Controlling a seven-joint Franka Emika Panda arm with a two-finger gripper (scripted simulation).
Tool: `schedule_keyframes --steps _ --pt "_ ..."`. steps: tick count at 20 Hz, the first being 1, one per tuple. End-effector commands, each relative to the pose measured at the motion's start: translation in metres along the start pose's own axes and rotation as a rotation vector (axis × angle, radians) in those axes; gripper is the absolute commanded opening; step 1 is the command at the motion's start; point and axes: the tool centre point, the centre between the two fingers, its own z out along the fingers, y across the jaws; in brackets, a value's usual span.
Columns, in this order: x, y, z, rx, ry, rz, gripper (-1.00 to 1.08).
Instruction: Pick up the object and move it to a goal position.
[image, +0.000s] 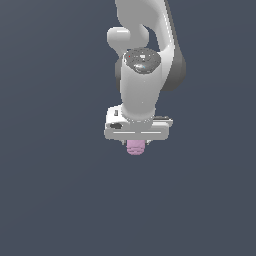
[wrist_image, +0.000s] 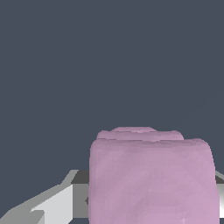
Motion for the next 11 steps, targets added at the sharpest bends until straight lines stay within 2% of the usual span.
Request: schedule_keyframes --steps 1,11 --pt "0.0 -0.006 -0.014 0.0 -0.002 0.001 -1.0" --pt "0.002 -0.011 -0.027 0.0 -0.002 0.001 -1.0"
